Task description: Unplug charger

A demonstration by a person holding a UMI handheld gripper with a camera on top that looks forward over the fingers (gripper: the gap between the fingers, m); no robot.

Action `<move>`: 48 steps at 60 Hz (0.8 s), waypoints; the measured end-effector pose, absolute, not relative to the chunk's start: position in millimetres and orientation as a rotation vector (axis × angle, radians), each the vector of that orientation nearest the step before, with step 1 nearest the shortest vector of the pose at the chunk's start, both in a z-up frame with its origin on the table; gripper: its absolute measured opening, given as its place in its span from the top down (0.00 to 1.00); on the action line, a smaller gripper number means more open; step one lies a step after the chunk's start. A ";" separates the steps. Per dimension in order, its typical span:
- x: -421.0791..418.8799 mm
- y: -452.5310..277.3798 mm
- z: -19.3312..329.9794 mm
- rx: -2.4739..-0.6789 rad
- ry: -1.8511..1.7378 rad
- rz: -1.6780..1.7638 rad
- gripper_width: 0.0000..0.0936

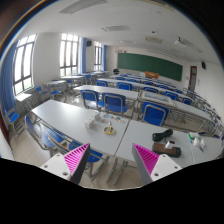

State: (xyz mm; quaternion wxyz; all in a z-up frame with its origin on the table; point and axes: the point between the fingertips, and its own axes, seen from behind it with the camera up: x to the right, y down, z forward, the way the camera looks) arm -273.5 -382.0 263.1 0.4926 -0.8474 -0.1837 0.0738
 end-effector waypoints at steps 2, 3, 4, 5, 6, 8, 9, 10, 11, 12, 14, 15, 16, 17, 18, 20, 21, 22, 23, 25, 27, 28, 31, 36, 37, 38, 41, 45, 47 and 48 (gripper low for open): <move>-270.4 -385.6 258.2 -2.075 -0.433 0.176 0.09; -268.7 -387.5 255.1 -2.083 -0.426 0.174 0.08; -267.1 -389.8 251.2 -2.092 -0.417 0.171 0.08; -263.0 -390.4 247.8 -2.099 -0.410 0.167 0.08; -265.0 -392.3 236.9 -2.107 -0.401 0.161 0.09; -260.6 -396.1 222.4 -2.125 -0.386 0.147 0.09; -257.5 -397.8 214.8 -2.136 -0.378 0.139 0.09; -253.8 -399.8 207.5 -2.148 -0.370 0.131 0.09; -249.8 -401.7 199.7 -2.161 -0.362 0.123 0.09; -245.5 -404.1 192.1 -2.175 -0.354 0.117 0.09; -235.2 -408.1 176.5 -2.204 -0.335 0.105 0.09; -229.7 -409.7 169.0 -2.218 -0.323 0.100 0.09; -223.4 -410.4 161.2 -2.230 -0.309 0.095 0.09; -216.6 -410.8 154.3 -2.241 -0.295 0.089 0.09; -209.3 -411.1 147.5 -2.251 -0.281 0.082 0.09; -193.4 -409.8 133.6 -2.273 -0.260 0.063 0.09; -185.0 -408.7 127.7 -2.282 -0.251 0.051 0.09; -176.1 -406.8 122.3 -2.288 -0.241 0.039 0.09; -167.0 -403.9 116.8 -2.293 -0.231 0.026 0.09; -146.7 -395.5 108.2 -2.296 -0.209 -0.003 0.09; -126.5 -384.0 102.2 -2.292 -0.189 -0.032 0.09; -116.9 -377.3 99.3 -2.289 -0.179 -0.046 0.08; -89.2 -353.1 93.6 -2.274 -0.146 -0.080 0.09; -51.8 -299.9 89.3 -2.227 -0.092 -0.102 0.08; -44.9 -288.2 89.3 -2.215 -0.078 -0.105 0.08; -37.7 -276.6 88.6 -2.206 -0.065 -0.110 0.08; -17.9 -242.0 86.3 -2.182 -0.031 -0.119 0.08; 2.8 -195.1 84.0 -2.139 0.003 -0.119 0.10; 12.4 -173.7 80.2 -2.126 0.017 -0.124 0.09; 16.8 -163.6 78.2 -2.121 0.023 -0.128 0.10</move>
